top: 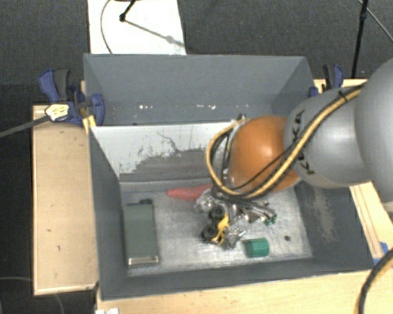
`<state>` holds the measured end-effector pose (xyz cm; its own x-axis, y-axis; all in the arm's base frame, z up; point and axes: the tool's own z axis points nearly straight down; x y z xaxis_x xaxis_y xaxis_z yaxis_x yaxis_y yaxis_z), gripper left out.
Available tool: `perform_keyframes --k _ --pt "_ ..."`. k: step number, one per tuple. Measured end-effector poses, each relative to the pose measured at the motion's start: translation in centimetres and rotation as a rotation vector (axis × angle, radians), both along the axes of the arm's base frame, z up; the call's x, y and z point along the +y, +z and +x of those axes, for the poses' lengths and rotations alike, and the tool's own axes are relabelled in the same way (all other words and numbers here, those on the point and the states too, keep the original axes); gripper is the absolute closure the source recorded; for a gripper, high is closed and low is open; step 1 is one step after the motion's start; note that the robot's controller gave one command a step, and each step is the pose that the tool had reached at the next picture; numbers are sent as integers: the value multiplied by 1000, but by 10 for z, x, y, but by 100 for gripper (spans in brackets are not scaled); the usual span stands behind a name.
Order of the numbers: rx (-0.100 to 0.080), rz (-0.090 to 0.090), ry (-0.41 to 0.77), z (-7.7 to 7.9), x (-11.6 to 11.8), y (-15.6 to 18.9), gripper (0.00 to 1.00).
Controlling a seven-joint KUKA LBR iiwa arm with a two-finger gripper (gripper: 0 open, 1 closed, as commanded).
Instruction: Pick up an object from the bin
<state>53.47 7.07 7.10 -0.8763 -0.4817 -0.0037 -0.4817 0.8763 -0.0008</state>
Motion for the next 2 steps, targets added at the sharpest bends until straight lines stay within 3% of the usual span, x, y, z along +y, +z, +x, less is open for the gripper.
perform_keyframes --k 1,2 --pt "-1 0 37 43 -10 4 100" --pt "-1 1 36 43 -10 4 100"
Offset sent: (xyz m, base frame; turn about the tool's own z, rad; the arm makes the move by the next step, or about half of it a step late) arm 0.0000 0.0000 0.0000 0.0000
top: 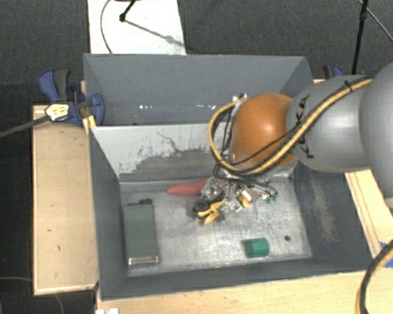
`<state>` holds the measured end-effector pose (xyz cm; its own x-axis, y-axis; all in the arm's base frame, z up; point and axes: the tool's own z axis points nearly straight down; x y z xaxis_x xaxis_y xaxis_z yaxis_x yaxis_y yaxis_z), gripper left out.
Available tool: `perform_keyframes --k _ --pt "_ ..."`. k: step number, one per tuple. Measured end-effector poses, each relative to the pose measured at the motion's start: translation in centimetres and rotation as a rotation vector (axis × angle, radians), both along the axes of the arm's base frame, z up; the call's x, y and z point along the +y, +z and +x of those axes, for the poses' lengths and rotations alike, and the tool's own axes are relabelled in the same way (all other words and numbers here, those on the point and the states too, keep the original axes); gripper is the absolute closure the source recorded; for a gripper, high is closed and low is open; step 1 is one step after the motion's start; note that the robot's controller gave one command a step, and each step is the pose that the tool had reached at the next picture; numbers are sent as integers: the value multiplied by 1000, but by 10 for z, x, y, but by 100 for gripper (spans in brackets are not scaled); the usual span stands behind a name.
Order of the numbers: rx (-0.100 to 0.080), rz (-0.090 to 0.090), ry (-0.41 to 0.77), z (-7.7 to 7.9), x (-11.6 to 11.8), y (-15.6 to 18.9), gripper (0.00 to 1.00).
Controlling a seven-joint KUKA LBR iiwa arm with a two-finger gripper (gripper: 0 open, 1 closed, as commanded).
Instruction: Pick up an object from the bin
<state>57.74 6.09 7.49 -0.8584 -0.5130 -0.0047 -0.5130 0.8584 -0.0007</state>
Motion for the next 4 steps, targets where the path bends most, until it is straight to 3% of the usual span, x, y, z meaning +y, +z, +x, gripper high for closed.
perform_keyframes --k 1,2,3,4 --pt "8 -1 -22 -9 1 46 100" --pt "-5 0 -29 15 -10 87 100" --pt "4 -1 -8 -12 -9 102 100" --pt "3 -1 -36 3 8 145 100"
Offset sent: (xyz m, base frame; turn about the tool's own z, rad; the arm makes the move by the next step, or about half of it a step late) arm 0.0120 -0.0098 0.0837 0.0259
